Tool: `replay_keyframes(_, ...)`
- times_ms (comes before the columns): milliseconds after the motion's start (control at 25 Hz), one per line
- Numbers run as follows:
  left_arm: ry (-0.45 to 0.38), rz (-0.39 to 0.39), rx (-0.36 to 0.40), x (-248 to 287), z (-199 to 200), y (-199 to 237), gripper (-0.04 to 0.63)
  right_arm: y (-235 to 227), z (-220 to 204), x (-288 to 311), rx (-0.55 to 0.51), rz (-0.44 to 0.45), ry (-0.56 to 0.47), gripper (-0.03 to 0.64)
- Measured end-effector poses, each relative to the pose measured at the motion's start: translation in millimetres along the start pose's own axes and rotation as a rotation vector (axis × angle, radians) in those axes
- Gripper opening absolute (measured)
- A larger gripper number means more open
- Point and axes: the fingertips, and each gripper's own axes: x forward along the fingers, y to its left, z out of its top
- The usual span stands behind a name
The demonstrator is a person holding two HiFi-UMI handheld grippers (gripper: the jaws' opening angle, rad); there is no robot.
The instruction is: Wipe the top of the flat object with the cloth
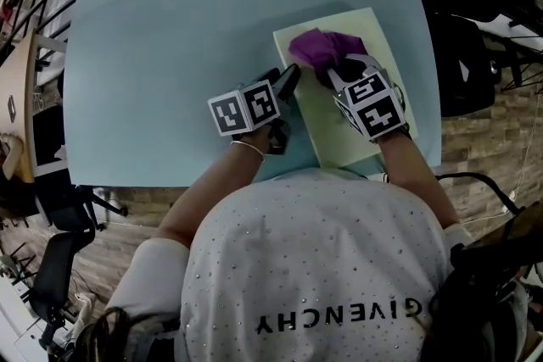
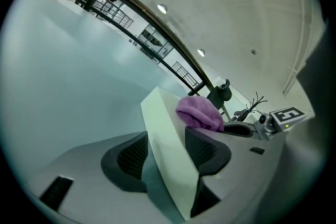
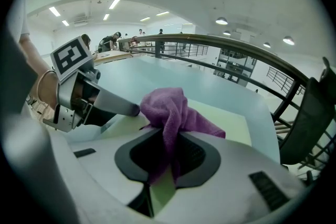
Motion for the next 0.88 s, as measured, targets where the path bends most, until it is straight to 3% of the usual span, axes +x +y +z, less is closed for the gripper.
replay_keyframes(880, -0.044, 0.034, 0.064, -6.8, 2.3, -3.5, 0.225, -88.2, -41.0, -35.6, 0.16, -0.205, 0.019, 0.069)
